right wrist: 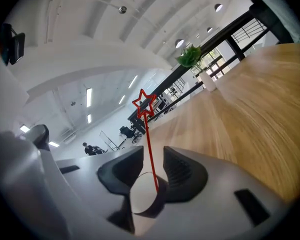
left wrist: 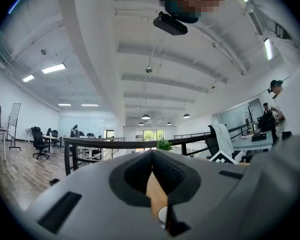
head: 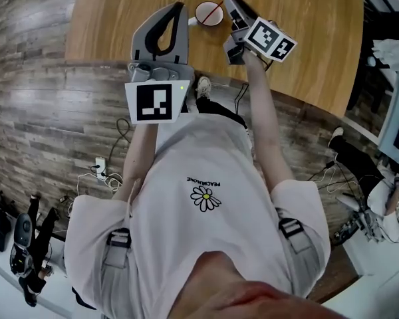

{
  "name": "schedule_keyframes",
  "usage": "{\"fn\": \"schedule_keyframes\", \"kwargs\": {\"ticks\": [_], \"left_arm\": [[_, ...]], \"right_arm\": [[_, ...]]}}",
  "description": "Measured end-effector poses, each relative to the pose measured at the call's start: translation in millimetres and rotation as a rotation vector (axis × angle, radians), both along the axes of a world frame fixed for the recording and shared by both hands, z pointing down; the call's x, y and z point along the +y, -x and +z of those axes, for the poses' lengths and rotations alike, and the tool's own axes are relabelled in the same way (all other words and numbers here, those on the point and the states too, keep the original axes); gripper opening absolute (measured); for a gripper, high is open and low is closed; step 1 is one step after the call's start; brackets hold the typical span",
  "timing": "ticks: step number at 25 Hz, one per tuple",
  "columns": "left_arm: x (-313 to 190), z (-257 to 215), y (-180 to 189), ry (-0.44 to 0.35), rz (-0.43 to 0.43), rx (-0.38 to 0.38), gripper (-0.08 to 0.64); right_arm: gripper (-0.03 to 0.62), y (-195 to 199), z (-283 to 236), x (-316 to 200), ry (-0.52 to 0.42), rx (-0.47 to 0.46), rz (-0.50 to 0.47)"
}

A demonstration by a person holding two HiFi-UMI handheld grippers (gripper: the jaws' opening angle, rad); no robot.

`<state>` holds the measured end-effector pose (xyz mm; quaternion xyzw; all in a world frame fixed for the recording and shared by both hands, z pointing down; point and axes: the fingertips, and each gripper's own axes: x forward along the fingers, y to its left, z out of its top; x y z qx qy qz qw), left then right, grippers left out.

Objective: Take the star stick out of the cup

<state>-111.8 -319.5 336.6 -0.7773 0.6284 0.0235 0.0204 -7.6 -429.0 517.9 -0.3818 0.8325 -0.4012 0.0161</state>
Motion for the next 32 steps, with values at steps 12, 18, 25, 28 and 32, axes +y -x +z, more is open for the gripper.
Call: {"fn": "schedule_keyframes", "kwargs": {"ticks": [12, 18, 25, 28, 32], "left_arm": [[4.6, 9.4, 21.7, 0.016, -0.073, 0.008, 0.015], [6.0, 9.3, 23.5, 0.014, -0.085, 0.006, 0.015], [7.1, -10.8, 29.7, -0.029, -0.093, 0.018, 0.015], [4.0, -27.3, 24.0, -0.055, -0.086, 0.032, 0.015], [5.3, -55.4, 16.8, -0.102, -0.072, 0.031, 0.015]], "right_arm": [[0.015, 15.8, 9.1, 0.8, -0.05, 0.154, -0.059], [0.012, 15.6, 6.7, -1.2, -0.056, 0.146, -0.051], [0.012, 9.7, -68.0, -13.8, -0.227, 0.158, 0.013], [0.012, -4.0, -124.4, -19.1, -0.368, 0.179, 0.063], [0.012, -15.8, -198.3, -6.7, -0.554, 0.172, 0.12]]}}
